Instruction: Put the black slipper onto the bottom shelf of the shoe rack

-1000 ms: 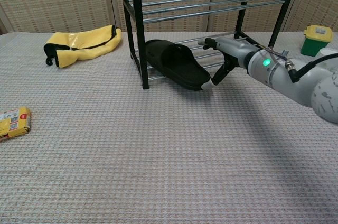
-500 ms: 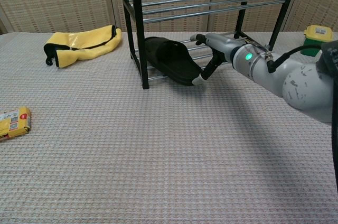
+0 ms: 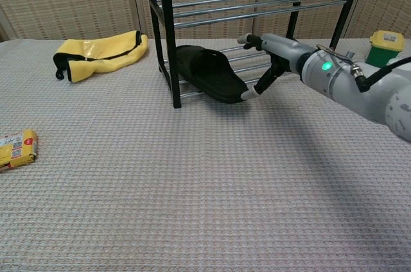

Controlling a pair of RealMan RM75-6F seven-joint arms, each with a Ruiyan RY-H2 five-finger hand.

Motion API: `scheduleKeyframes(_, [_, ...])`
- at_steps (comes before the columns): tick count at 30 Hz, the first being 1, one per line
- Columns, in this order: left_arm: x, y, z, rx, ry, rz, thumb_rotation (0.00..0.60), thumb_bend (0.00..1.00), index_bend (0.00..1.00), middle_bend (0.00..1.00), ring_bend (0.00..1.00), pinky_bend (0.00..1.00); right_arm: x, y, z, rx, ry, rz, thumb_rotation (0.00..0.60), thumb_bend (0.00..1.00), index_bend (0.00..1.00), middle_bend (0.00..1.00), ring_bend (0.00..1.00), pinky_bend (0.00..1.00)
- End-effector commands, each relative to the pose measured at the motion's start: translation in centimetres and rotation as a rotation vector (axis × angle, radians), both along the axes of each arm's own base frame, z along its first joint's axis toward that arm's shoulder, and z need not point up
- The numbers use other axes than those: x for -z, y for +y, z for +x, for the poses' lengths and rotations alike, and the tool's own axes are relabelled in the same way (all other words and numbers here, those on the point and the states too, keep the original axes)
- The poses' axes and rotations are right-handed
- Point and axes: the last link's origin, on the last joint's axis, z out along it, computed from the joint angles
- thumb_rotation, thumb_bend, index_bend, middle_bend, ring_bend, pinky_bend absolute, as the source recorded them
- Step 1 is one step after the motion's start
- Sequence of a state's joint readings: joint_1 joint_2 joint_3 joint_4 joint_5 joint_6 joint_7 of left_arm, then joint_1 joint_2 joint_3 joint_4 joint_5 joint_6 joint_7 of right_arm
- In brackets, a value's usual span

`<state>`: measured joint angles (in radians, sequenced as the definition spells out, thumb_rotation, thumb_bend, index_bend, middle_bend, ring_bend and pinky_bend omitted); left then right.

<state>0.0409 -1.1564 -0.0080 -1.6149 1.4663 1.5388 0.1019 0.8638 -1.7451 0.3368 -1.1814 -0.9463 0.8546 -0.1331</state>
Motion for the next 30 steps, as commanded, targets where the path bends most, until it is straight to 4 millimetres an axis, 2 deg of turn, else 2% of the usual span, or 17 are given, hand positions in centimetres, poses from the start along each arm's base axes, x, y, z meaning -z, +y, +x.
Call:
scheduleKeyframes(1, [0.0,0.1,0.1,0.006,0.0,0.0,0.6,0.2,0.32,0.16,0.16,0.32,-2.6,2.1,-2.0,-0.008,-0.001,-0.026,0.6,0.01,0.0,0.04,0.0,0.0])
scheduleKeyframes(4, [0.0,0.4,0.3,0.018,0.001,0.003,0.6,0.2,0.32,0.16,0.16,0.32,-4.4,4.2,-3.8,0.002,0.015,-0.027,0.6,0.08,0.0,0.05,0.0,0.0])
scheduleKeyframes(10, [-0.2,1.2,0.5,0.036,0.006,0.009,0.6,0.2,0.32,0.16,0.16,0.32,-7.6,7.8,-7.9,0.026,0.087,-0.069,0.6,0.1,0.0,0.06,0.0,0.0])
scheduleKeyframes(19, [0.0,1.6,0.8,0.042,0.003,0.011,0.6,0.2,0.32,0.16,0.16,0.32,-13.8,14.5,-13.2,0.037,0.195,-0.205,0.6,0.1,0.0,0.08,0.0,0.0])
scheduleKeyframes(23, [0.2,1.6,1.1,0.045,-0.004,0.012,0.6,0.2,0.32,0.16,0.16,0.32,-15.5,17.2,-15.1,0.089,0.208,-0.247,0.6,0.1,0.0,0.09,0.0,0.0])
scheduleKeyframes(30, [0.5,1.7,1.7,0.055,-0.005,0.019,0.6,0.2,0.31,0.16,0.16,0.32,-17.3,21.5,-17.7,0.162,0.196,-0.279,0.6,0.1,0.0,0.1,0.0,0.0])
